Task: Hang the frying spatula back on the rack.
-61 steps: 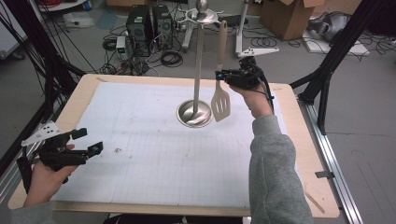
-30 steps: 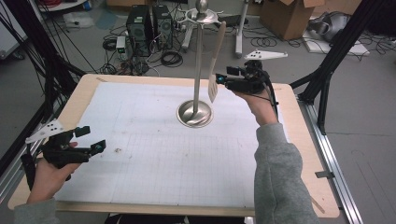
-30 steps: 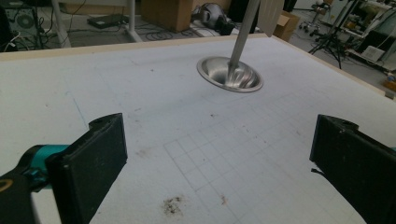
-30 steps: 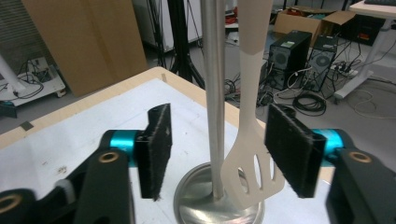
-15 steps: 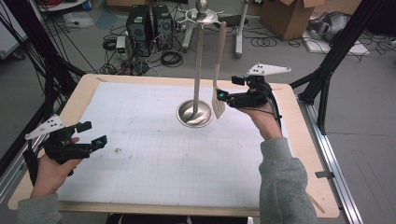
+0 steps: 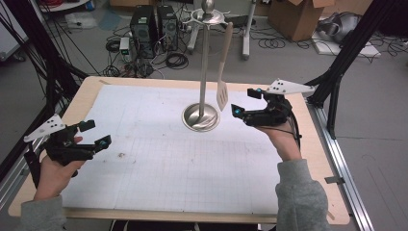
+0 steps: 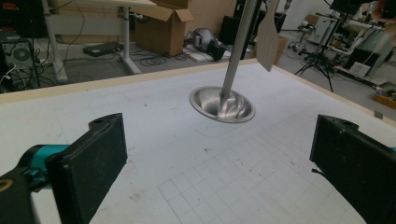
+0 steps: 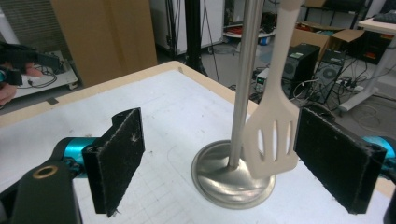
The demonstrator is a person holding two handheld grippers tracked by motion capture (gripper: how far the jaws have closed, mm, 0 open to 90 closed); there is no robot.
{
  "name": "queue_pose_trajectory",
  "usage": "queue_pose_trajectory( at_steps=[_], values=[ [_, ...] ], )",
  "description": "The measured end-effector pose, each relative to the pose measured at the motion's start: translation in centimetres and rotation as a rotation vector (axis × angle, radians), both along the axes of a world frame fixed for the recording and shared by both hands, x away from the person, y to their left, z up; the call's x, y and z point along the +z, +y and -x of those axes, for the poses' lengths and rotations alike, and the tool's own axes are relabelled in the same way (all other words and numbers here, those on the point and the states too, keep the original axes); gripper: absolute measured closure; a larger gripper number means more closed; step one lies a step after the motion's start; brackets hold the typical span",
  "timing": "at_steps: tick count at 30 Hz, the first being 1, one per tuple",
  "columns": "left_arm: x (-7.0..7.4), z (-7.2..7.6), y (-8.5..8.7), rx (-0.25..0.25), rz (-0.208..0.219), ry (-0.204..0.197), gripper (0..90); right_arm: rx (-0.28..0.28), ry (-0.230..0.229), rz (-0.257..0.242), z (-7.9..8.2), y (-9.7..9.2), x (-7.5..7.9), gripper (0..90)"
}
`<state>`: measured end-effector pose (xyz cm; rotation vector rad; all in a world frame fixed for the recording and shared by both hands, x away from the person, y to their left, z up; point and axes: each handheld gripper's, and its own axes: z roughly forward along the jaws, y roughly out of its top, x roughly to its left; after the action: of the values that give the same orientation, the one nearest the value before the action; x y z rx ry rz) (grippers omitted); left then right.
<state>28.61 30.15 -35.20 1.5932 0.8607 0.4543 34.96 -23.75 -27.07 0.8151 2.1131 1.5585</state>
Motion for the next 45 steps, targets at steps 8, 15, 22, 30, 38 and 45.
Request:
queue_pose_trajectory(
  at_steps=[8,15,22,30,38,45],
  values=[
    [-0.2,-0.3,-0.4,-0.007,-0.005,0.007,4.4,-0.017,0.004,0.012,1.1,-1.2,-1.5,15.5],
    [-0.2,-0.3,-0.5,-0.011,-0.015,0.014,4.4,-0.031,0.017,0.008,1.9,-2.3,-3.1,15.5],
    [0.0,-0.2,-0.6,-0.018,-0.019,0.002,4.4,-0.042,0.007,0.006,3.1,-3.2,-4.3,15.5],
    [0.0,-0.2,-0.7,-0.013,-0.012,-0.007,4.4,-0.057,0.000,-0.011,4.6,-4.6,-5.3,15.5],
    [0.1,-0.2,-0.8,-0.017,-0.018,-0.006,4.4,-0.085,0.008,-0.026,5.7,-6.2,-6.8,15.5],
    [0.1,-0.1,-0.8,-0.021,-0.020,-0.010,4.4,-0.121,0.015,-0.066,6.6,-7.9,-8.3,15.5]
  ],
)
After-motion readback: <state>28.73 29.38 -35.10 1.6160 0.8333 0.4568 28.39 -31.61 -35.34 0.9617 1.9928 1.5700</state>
